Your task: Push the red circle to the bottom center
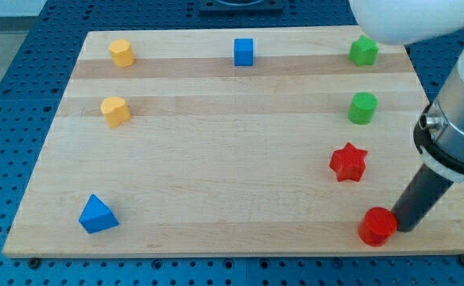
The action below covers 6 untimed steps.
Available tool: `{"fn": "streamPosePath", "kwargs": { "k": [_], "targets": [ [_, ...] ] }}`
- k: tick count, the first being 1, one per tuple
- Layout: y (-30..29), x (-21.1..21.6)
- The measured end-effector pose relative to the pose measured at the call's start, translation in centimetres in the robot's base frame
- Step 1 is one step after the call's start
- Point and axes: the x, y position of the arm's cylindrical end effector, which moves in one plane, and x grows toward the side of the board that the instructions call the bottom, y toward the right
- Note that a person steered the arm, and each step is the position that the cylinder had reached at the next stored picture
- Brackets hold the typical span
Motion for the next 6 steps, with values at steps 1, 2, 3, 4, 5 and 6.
{"fn": "streamPosePath", "kwargs": {
  "k": [1,2,3,4,5,6],
  "targets": [
    [0.0,0.6],
    [0.0,1.2],
    [-0.1,1.2],
    [-2.7,1.2],
    [-6.2,1.2],
    [-8.8,1.2]
  ]
}}
